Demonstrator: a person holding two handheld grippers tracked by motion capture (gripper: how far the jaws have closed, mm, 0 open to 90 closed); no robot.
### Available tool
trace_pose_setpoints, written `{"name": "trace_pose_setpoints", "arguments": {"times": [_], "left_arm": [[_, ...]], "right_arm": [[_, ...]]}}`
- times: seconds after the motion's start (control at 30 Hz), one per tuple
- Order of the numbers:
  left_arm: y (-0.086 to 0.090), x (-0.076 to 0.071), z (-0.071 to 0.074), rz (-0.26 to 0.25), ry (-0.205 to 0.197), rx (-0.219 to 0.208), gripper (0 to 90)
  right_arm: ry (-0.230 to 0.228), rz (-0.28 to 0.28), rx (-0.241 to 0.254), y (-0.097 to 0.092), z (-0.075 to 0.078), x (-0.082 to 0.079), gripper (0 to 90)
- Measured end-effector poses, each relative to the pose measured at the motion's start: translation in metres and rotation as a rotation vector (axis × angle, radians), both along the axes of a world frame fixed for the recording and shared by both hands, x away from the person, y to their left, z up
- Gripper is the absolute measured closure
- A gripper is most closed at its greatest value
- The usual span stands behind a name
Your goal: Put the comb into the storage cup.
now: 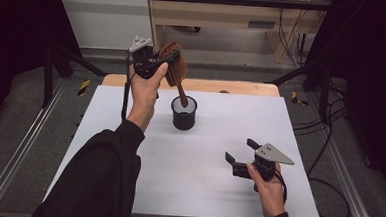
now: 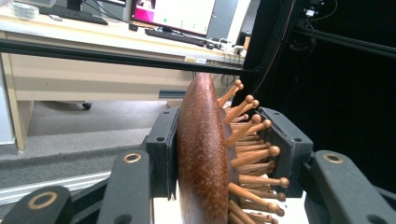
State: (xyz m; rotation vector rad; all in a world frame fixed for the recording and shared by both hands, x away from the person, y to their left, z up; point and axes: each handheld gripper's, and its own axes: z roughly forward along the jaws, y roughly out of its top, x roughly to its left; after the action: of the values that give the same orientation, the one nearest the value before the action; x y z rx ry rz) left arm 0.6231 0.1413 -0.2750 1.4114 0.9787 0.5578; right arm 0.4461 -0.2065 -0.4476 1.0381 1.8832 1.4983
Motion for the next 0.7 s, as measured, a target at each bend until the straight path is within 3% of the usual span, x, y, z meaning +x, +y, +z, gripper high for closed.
{"name": "trace_pose_setpoints", "arguments": {"times": [0.7], "left_arm": [[-0.0015,0.0003,-0.0018,0.005,-0.009,0.018,51.5]], "right_arm": [[-0.002,0.004,0.003,0.0004,0.0001,-0.0002,5.9]]}}
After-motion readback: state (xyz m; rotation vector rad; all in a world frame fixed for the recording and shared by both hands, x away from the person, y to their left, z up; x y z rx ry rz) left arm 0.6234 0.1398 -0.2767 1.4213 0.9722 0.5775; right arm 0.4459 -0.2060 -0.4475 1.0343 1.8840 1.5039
